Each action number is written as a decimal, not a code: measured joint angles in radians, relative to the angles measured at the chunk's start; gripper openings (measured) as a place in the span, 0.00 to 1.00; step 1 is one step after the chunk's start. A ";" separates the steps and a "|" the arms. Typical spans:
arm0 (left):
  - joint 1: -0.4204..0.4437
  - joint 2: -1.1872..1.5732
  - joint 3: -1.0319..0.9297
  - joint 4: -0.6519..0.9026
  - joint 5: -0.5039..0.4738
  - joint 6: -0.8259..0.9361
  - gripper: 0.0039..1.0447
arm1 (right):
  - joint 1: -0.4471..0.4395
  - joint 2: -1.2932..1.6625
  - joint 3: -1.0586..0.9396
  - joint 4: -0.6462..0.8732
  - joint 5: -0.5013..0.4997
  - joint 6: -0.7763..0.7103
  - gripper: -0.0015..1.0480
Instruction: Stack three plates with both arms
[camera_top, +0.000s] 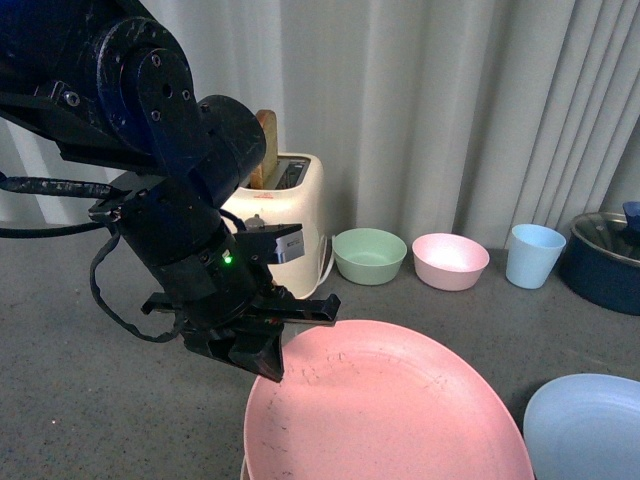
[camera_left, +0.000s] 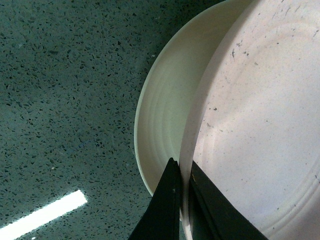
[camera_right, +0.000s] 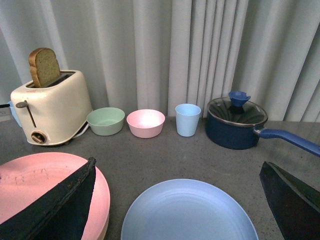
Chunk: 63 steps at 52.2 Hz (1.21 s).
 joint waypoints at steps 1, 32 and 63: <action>0.000 0.001 0.000 0.002 0.000 0.000 0.03 | 0.000 0.000 0.000 0.000 0.000 0.000 0.93; 0.011 0.024 -0.026 0.039 -0.043 0.035 0.03 | 0.000 0.000 0.000 0.000 0.000 0.000 0.93; 0.014 0.017 -0.016 0.040 -0.038 0.013 0.73 | 0.000 0.000 0.000 0.000 0.000 0.000 0.93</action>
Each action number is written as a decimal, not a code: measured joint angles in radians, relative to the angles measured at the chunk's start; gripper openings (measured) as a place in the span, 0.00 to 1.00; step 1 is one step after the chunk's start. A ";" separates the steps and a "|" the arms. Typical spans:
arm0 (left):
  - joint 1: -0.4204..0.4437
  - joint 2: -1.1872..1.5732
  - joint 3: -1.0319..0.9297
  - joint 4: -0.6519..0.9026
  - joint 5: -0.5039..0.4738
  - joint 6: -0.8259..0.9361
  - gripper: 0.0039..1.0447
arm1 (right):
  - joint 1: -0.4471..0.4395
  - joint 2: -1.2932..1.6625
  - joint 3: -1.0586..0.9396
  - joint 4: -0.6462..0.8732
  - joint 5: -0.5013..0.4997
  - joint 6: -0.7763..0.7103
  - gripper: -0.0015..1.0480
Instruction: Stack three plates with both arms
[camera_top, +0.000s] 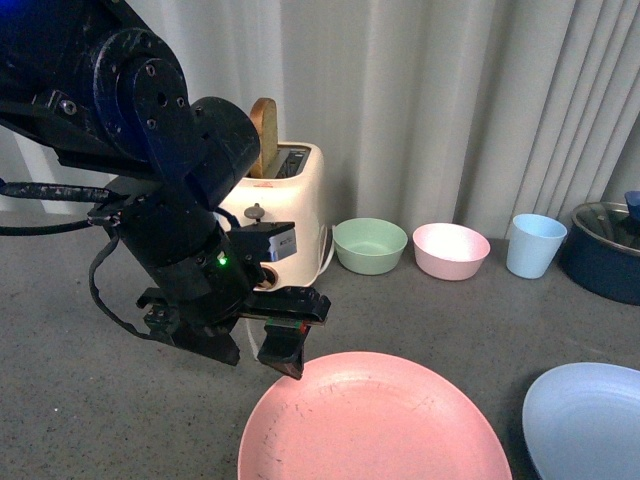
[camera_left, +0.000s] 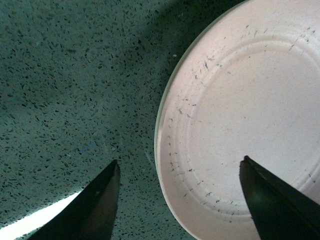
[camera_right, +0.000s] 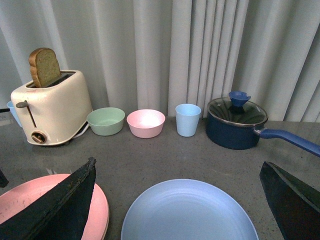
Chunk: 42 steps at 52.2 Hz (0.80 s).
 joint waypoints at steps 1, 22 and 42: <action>0.001 -0.004 0.000 0.002 -0.003 0.000 0.76 | 0.000 0.000 0.000 0.000 0.000 0.000 0.93; 0.003 -0.324 -0.212 0.327 -0.182 0.114 0.94 | 0.000 0.000 0.000 0.000 0.000 0.000 0.93; -0.044 -0.791 -0.708 0.845 -0.457 0.050 0.79 | 0.000 0.000 0.000 0.000 0.000 0.000 0.93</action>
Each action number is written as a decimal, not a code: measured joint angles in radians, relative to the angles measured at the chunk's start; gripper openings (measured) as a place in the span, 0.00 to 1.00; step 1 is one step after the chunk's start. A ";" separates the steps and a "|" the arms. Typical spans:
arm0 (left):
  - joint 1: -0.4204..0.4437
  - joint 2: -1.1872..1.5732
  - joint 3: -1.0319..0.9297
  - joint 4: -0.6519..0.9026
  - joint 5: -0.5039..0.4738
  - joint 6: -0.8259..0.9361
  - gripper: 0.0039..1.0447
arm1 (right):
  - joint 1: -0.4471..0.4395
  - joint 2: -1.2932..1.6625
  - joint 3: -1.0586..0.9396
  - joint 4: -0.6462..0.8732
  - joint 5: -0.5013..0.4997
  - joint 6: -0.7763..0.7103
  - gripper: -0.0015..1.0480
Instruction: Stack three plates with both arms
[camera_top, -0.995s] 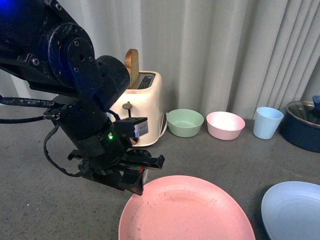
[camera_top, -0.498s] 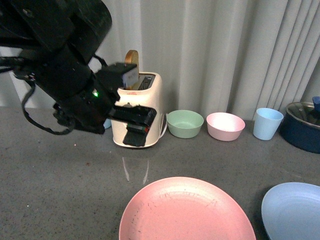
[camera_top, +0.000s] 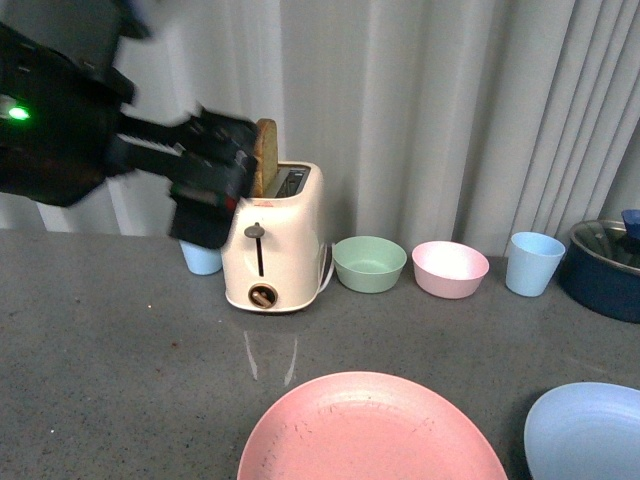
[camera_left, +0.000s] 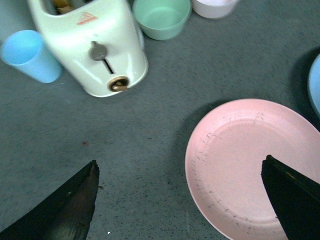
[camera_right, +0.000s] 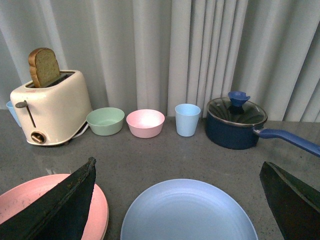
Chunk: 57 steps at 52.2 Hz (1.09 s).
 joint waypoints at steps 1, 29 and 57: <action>0.002 -0.014 -0.024 0.043 -0.028 -0.010 0.77 | 0.000 0.000 0.000 0.000 0.000 0.000 0.93; 0.216 -0.433 -0.597 0.438 0.099 -0.080 0.03 | 0.000 0.000 0.000 0.000 0.000 0.000 0.93; 0.350 -0.768 -0.741 0.246 0.231 -0.081 0.03 | 0.000 0.000 0.000 0.000 0.000 0.000 0.93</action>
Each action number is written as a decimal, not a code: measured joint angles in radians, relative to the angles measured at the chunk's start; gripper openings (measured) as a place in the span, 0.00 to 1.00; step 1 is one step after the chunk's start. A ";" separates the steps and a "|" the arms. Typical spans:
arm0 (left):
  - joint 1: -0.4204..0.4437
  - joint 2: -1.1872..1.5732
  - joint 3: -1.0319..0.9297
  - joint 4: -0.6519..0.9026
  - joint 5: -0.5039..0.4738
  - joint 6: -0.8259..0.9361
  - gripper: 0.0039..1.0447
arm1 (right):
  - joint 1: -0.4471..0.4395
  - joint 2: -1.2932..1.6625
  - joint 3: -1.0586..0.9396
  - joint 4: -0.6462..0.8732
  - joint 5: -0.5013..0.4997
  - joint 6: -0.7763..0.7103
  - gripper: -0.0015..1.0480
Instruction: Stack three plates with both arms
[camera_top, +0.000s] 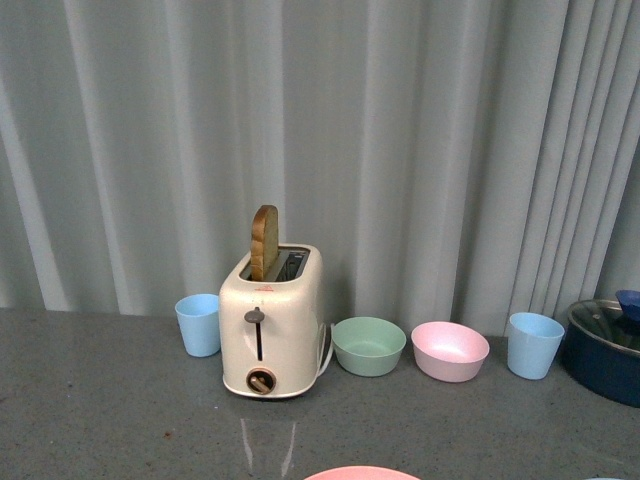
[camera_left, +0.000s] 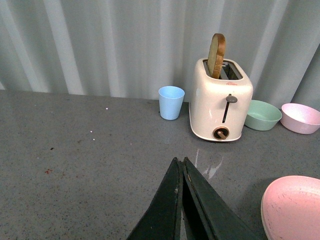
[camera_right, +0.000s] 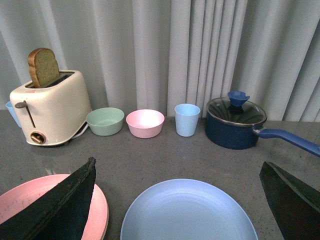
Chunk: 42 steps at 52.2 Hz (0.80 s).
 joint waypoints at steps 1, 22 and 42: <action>0.000 -0.002 -0.007 0.003 0.000 0.000 0.03 | 0.000 0.000 0.000 0.000 0.000 0.000 0.93; 0.000 -0.191 -0.019 -0.135 0.002 0.000 0.03 | 0.000 0.000 0.000 0.000 0.000 0.000 0.93; 0.000 -0.354 -0.019 -0.296 0.002 0.000 0.03 | 0.000 0.000 0.000 0.000 0.000 0.000 0.93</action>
